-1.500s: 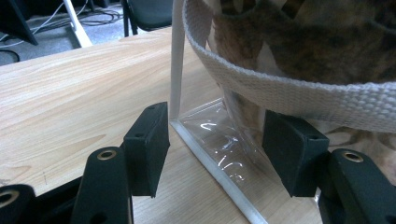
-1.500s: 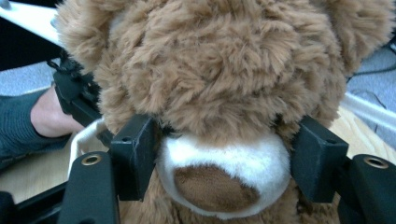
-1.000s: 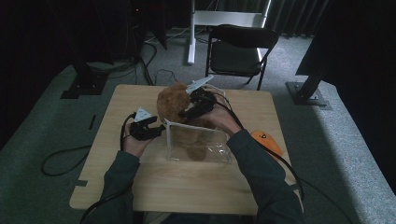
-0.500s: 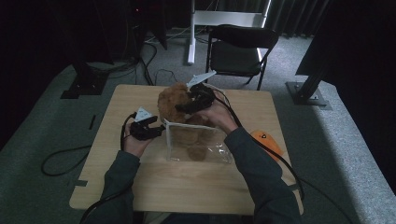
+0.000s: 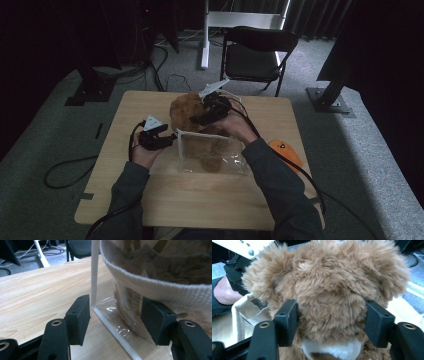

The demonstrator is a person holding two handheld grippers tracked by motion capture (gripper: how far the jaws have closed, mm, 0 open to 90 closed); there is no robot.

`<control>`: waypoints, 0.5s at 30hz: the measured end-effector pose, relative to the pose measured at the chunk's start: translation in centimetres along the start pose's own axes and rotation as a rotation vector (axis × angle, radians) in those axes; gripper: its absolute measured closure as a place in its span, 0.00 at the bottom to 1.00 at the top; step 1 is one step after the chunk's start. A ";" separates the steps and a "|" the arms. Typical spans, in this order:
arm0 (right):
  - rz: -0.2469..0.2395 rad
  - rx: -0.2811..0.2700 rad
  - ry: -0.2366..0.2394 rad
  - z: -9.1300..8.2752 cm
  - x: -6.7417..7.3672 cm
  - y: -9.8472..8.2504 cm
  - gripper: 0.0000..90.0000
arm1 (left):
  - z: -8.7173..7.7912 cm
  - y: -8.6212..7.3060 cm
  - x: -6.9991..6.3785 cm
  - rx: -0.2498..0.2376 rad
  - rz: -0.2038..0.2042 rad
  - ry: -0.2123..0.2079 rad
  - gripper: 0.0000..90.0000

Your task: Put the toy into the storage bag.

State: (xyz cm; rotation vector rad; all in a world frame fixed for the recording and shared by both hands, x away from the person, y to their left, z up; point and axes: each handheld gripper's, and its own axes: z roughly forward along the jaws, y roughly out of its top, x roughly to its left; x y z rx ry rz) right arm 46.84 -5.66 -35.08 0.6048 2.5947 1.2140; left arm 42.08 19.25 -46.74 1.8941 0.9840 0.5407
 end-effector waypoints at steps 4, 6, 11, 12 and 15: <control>-0.014 -0.013 -0.031 -0.9 0.3 -0.3 0.36 | 0.1 -0.6 0.1 0.015 -0.002 0.005 0.45; -0.025 -0.014 -0.045 -1.3 0.5 -0.4 0.37 | 0.1 -0.8 0.1 0.017 -0.002 0.007 0.45; -0.047 -0.034 -0.062 -2.6 1.0 -0.5 0.38 | -0.1 -1.2 0.4 0.022 -0.007 0.016 0.45; -0.045 -0.040 -0.069 -2.9 1.1 -0.6 0.38 | -0.2 -1.3 0.5 0.023 -0.009 0.017 0.45; -0.045 -0.066 -0.087 -4.0 1.1 -0.8 0.39 | -0.3 -1.6 0.7 0.029 -0.012 0.023 0.45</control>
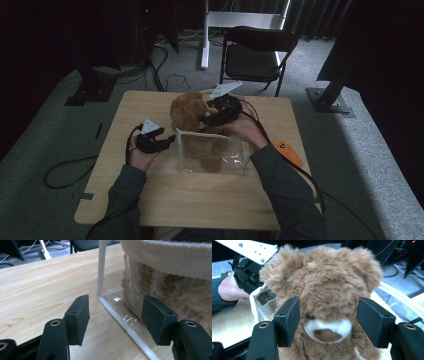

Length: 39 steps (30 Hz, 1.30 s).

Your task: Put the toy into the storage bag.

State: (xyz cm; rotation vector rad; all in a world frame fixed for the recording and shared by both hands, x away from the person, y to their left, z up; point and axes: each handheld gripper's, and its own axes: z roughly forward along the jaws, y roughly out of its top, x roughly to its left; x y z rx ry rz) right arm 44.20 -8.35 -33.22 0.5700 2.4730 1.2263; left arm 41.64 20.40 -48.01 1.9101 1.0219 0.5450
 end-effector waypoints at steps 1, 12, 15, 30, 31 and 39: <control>0.003 -0.010 -0.004 -0.4 0.0 -0.1 0.39 | 0.0 -0.1 0.1 0.002 -0.003 0.003 0.45; -0.012 -0.078 -0.070 -4.9 0.4 -1.0 0.46 | -0.2 -1.5 0.7 0.035 -0.007 0.025 0.44; 0.005 -0.099 -0.091 -6.0 0.3 -1.4 0.47 | -0.2 -1.8 0.7 0.039 -0.011 0.029 0.44; 0.048 -0.101 -0.172 -9.2 -0.6 -4.0 0.49 | -0.4 -3.4 1.2 0.060 -0.033 0.051 0.44; 0.058 -0.109 -0.184 -9.5 -0.8 -4.5 0.50 | -0.4 -3.7 1.3 0.065 -0.034 0.053 0.44; 0.090 -0.131 -0.217 -10.3 -1.1 -6.2 0.51 | -0.5 -4.2 1.7 0.070 -0.044 0.066 0.44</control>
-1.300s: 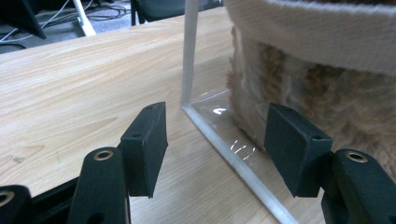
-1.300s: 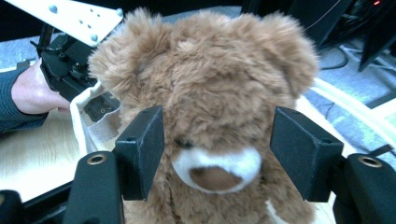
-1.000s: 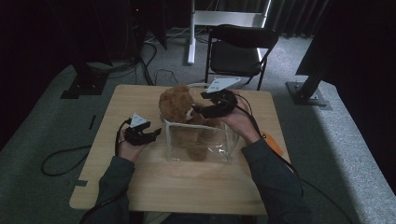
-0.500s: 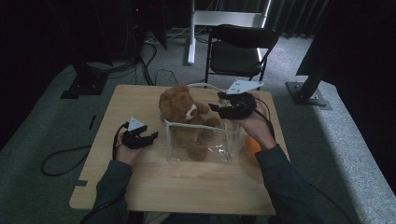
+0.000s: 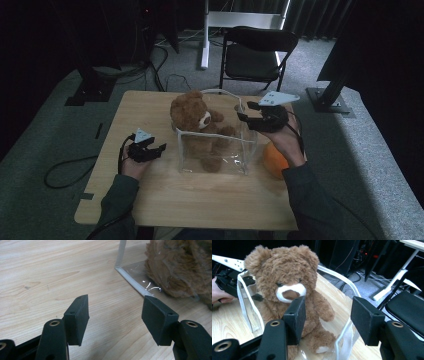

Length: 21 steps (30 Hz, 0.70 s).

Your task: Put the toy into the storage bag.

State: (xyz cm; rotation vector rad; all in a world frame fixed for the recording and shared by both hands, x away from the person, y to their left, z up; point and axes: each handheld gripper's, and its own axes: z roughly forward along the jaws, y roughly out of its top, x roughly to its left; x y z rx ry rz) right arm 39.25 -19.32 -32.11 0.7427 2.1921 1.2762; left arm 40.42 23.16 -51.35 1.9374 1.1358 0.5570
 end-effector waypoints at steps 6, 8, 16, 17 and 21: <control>0.026 -0.007 -0.021 -0.7 -0.6 -1.4 0.52 | 0.1 -0.3 0.1 -0.001 -0.002 0.012 0.44; 0.035 -0.011 -0.024 -0.9 -0.7 -1.8 0.52 | 0.1 -0.3 0.1 0.002 0.001 0.014 0.44; 0.029 -0.003 -0.072 -1.4 -0.4 -2.8 0.53 | 0.2 -0.6 0.0 0.015 0.010 0.023 0.44; 0.029 -0.003 -0.072 -1.4 -0.4 -2.8 0.53 | 0.2 -0.6 0.0 0.015 0.010 0.023 0.44; 0.011 0.004 -0.103 -1.6 0.3 -3.5 0.53 | 0.2 -0.9 0.1 0.016 0.011 0.032 0.44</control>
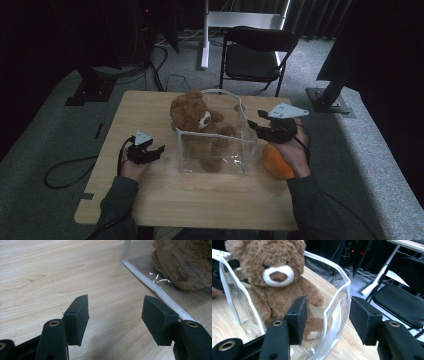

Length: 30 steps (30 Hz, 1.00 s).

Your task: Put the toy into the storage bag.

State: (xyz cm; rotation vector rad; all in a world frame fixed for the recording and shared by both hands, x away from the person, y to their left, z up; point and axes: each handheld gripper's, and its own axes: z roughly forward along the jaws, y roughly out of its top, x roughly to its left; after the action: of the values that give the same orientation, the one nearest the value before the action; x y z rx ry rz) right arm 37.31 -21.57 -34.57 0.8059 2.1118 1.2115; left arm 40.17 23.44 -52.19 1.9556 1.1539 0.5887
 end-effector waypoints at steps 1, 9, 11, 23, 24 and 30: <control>-0.003 0.003 -0.007 -0.1 0.1 -0.2 0.52 | 0.0 0.0 0.0 0.000 -0.002 0.001 0.44; 0.030 -0.013 -0.037 -1.4 -0.3 -1.3 0.51 | 0.0 -0.3 0.2 0.005 -0.004 0.008 0.44; 0.043 -0.011 -0.040 -1.7 -0.4 -1.6 0.51 | 0.1 -0.3 0.2 0.015 0.007 0.012 0.44; 0.094 0.021 -0.049 -2.5 -1.0 -4.2 0.48 | 0.4 -0.6 0.6 0.023 -0.001 0.019 0.44; 0.098 0.022 -0.050 -2.6 -1.0 -4.3 0.47 | 0.4 -0.6 0.6 0.023 0.000 0.021 0.44; 0.136 0.042 -0.040 -2.9 -1.2 -5.6 0.43 | 0.7 -0.8 0.6 0.041 0.008 0.029 0.43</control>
State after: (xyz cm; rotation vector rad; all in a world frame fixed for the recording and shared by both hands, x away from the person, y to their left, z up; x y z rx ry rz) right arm 34.81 -26.32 -38.13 0.9982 2.0847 1.2126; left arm 40.55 23.90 -53.24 1.9933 1.1855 0.6034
